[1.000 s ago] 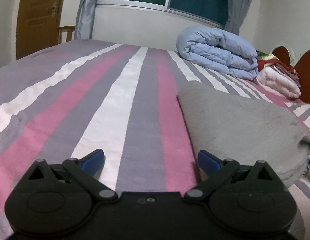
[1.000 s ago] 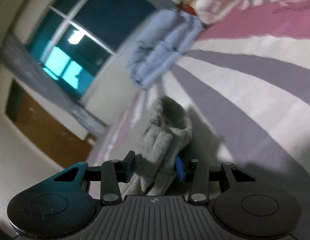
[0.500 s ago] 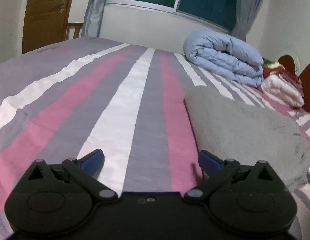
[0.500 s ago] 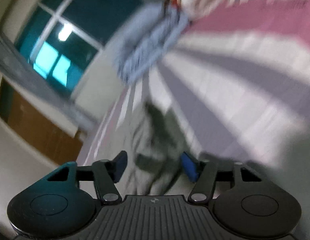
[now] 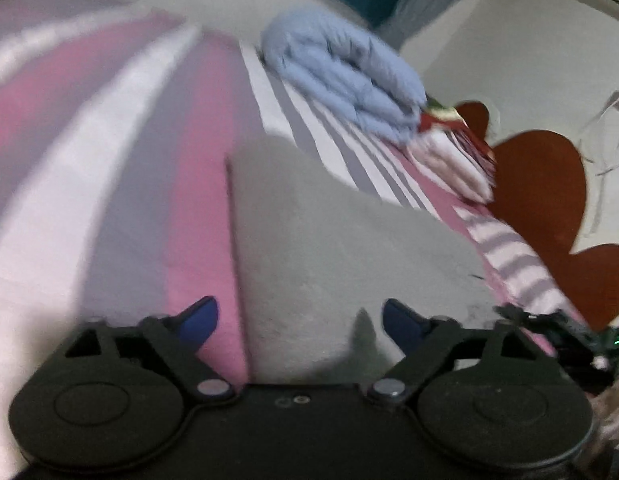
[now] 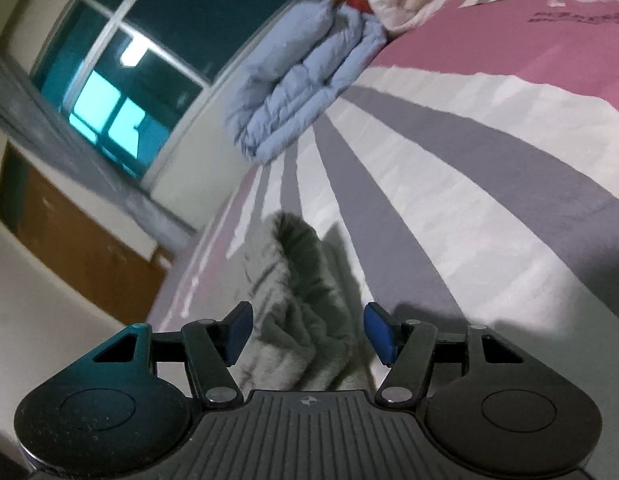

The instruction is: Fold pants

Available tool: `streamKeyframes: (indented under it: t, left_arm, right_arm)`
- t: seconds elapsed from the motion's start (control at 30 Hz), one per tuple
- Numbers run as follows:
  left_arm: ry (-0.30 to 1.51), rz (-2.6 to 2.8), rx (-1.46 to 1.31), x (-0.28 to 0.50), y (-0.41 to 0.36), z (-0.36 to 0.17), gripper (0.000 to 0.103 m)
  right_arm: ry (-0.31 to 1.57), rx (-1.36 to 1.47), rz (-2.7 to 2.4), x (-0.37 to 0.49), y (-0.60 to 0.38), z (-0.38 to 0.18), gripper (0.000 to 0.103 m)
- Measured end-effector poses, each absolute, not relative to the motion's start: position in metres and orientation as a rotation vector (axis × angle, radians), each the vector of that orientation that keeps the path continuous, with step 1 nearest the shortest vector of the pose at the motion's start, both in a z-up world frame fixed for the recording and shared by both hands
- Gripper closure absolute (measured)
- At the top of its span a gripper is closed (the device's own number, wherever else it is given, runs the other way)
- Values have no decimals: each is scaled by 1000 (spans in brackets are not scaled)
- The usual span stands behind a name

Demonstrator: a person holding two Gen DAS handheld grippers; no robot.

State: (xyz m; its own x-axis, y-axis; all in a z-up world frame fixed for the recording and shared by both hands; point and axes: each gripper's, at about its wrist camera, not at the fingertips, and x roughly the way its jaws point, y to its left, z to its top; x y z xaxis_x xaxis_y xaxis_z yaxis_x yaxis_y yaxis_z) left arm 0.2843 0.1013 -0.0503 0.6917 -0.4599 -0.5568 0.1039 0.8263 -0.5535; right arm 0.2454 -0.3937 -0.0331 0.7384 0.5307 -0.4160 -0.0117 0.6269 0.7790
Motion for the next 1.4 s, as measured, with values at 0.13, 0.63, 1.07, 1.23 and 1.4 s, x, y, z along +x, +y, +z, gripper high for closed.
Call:
streamKeyframes:
  t: [0.13,0.63,1.07,1.23,1.4]
  left_arm:
    - [753,-427,-657,295,110,-75,60]
    - [669,-374,-501,263,105,-56,22]
    - [791,-524,-723,321,136,-79,44]
    - [831,-560,-766,332,138,-93,87]
    - [678,-622,-796,325,148,-65,89]
  right_arm:
    - [700,850,370,248,-387,-41,41]
    - [737,852,448,246,-369,-40,58]
    - [865,923,554,289,-388,-64,25]
    - [921,858,626,316,-373,-63,48]
    - [825,844,707,325,-372,-38,57]
